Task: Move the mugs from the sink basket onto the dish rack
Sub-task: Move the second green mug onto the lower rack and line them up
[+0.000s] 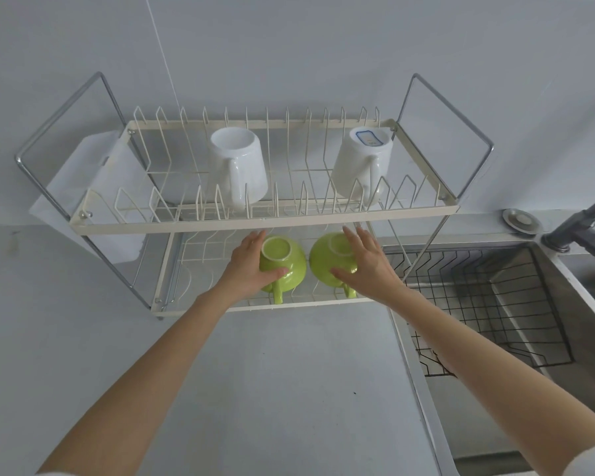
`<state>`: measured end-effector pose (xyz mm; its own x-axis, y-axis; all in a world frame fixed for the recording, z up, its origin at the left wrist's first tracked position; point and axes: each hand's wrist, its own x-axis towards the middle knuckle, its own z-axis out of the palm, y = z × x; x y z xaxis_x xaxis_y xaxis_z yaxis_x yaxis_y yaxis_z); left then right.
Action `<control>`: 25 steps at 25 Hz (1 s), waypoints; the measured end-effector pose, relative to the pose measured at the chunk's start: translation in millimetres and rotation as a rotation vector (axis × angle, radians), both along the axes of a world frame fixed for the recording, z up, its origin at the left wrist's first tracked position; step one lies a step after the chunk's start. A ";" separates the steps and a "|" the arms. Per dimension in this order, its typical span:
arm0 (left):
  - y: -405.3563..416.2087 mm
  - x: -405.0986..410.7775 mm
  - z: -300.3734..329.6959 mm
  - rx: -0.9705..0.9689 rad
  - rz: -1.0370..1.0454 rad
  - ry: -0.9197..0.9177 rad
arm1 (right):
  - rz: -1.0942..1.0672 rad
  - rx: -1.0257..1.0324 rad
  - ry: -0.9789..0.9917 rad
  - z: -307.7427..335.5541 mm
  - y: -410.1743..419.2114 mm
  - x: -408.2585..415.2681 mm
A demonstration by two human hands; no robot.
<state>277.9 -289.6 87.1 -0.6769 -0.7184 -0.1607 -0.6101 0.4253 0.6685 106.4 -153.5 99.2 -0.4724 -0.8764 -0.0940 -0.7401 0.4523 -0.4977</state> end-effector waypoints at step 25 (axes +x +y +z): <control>15.3 -10.0 -5.8 -0.075 -0.045 -0.038 | -0.017 0.007 -0.021 -5.9 15.8 -11.2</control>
<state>267.9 -274.4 81.3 -0.7028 -0.6986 -0.1343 -0.6140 0.5003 0.6105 95.2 -137.7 93.4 -0.4854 -0.8673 -0.1105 -0.7213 0.4687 -0.5100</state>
